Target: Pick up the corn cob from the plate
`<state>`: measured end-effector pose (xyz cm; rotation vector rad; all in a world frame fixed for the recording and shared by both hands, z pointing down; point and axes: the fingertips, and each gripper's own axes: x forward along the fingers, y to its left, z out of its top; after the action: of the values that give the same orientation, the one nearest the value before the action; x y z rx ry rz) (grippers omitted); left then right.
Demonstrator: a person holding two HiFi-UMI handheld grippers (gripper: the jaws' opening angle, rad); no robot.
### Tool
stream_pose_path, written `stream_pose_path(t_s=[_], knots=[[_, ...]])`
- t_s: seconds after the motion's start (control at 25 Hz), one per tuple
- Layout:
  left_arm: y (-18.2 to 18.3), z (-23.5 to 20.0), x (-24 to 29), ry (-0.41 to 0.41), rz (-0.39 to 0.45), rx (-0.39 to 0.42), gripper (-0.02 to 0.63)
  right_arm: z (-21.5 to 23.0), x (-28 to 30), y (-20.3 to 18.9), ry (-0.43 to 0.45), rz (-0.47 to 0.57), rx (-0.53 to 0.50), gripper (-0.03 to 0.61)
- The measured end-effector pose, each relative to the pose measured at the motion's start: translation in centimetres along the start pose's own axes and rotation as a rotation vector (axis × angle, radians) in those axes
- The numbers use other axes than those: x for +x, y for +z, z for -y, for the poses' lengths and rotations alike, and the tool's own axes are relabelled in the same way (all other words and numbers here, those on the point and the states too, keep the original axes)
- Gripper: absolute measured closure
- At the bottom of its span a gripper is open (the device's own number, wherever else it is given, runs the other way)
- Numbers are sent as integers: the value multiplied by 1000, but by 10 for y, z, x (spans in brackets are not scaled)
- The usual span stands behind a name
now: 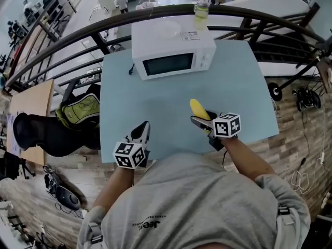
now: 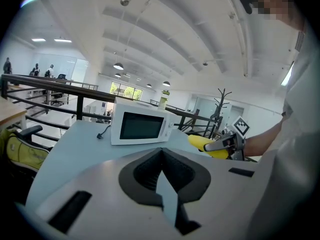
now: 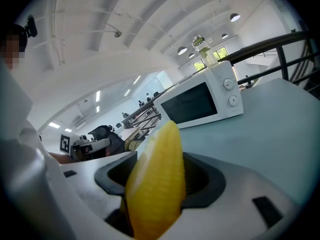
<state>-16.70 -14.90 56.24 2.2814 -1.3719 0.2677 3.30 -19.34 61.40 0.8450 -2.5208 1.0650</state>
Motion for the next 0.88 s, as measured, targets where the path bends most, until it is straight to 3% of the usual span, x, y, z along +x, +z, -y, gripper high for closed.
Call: stream_pose_path(t_s=[0.88], knots=[[-2, -1, -2, 13, 3, -1, 606, 3, -3, 4, 4, 25, 18, 301]])
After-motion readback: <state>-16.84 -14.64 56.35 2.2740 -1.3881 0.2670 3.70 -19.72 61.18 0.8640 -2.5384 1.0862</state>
